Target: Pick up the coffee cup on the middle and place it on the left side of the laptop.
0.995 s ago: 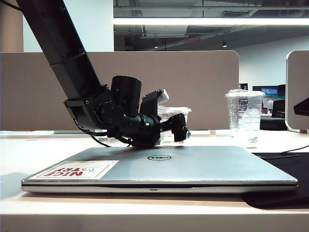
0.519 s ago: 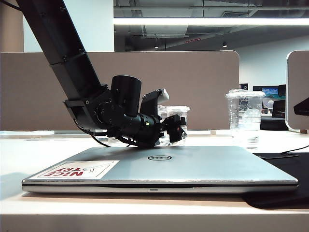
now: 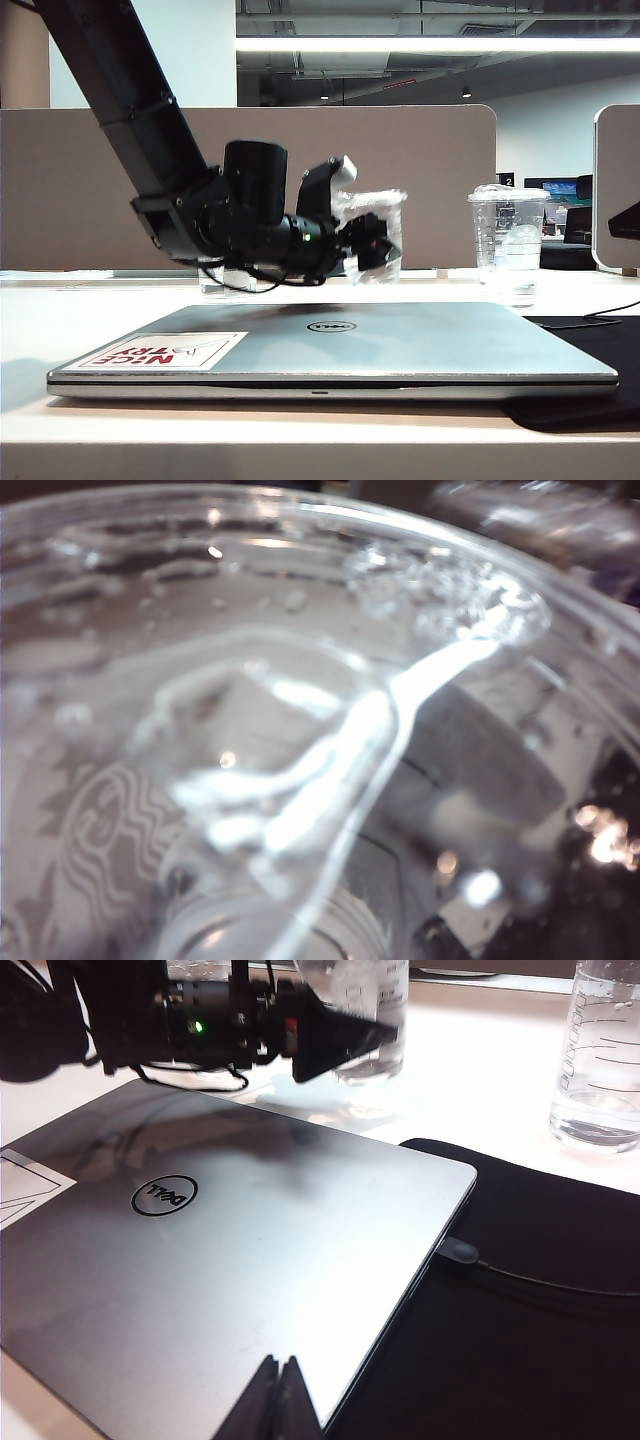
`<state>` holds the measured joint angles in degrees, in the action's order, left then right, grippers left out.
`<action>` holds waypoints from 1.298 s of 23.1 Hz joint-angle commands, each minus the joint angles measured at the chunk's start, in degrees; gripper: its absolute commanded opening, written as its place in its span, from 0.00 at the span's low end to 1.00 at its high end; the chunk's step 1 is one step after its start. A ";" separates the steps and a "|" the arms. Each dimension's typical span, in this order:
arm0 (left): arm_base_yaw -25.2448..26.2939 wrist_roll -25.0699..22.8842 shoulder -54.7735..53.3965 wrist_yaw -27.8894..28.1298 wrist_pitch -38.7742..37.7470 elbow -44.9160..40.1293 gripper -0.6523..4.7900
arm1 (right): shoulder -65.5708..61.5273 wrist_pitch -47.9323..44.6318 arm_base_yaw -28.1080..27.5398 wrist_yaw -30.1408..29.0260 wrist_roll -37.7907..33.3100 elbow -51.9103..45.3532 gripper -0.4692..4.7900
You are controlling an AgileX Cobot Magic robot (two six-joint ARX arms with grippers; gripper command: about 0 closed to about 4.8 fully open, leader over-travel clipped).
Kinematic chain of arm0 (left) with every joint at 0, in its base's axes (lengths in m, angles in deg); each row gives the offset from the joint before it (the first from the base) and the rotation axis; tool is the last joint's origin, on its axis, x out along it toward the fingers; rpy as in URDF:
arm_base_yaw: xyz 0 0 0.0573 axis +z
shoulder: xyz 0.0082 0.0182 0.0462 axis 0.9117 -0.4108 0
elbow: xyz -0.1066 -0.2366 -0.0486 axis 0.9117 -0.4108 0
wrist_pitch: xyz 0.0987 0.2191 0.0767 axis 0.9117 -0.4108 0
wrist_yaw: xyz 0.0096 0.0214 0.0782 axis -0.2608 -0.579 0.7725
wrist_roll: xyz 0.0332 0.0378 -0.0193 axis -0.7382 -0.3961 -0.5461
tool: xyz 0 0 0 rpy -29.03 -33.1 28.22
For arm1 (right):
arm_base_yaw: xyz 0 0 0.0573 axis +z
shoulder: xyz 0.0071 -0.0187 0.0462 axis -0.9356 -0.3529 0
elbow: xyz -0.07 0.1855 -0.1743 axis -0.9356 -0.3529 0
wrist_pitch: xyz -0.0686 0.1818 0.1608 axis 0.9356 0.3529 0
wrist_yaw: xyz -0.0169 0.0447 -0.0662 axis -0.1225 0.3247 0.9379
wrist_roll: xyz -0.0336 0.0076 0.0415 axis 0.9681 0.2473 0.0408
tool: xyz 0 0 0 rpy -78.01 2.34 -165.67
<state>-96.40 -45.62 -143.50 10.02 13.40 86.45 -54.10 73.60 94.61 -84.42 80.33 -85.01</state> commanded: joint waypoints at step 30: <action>8.17 -5.92 39.78 -8.31 3.96 -37.66 0.64 | 0.07 -1.03 0.11 -0.04 0.00 -0.22 0.08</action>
<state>-88.53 -50.80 -105.05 -0.23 16.24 50.54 -54.10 73.60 94.63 -84.44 80.33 -85.01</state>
